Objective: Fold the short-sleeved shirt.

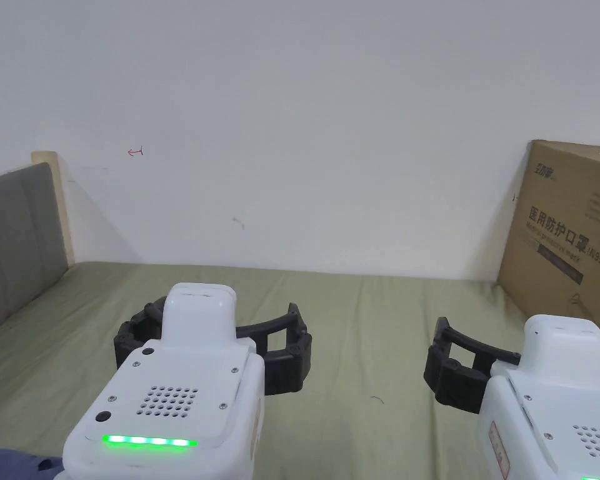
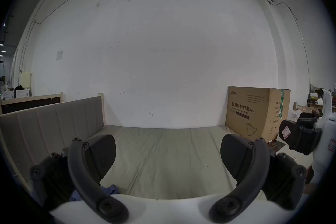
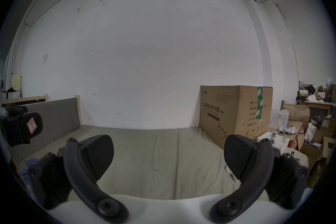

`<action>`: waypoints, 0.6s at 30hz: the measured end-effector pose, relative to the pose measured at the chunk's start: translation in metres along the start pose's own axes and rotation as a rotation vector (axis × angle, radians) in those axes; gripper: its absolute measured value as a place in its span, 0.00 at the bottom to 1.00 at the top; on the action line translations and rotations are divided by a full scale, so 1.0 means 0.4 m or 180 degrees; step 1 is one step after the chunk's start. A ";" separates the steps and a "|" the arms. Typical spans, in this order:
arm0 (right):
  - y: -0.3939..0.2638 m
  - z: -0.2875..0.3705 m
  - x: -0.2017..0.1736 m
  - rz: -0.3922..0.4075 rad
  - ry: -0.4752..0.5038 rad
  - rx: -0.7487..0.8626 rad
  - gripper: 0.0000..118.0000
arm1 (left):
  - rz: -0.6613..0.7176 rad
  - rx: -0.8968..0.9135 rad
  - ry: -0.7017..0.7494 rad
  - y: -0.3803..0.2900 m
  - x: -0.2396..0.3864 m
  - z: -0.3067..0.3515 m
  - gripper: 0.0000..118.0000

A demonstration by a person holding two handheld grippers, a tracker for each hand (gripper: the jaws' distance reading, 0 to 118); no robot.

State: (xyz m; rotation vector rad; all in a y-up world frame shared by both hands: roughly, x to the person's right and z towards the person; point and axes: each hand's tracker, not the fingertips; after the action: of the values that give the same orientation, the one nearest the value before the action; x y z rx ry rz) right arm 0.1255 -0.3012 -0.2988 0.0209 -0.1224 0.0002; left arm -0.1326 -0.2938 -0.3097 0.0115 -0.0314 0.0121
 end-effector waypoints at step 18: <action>-0.044 -0.014 0.071 -0.0167 0.0204 -0.0384 0.00 | 0.0014 -0.0439 -0.0171 -0.070 -0.012 -0.050 0.00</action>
State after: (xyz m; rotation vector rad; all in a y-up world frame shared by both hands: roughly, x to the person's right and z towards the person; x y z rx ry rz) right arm 0.1545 -0.3187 -0.3014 -0.0962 -0.0576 -0.0588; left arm -0.1365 -0.3217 -0.3302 -0.1264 -0.0860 0.0141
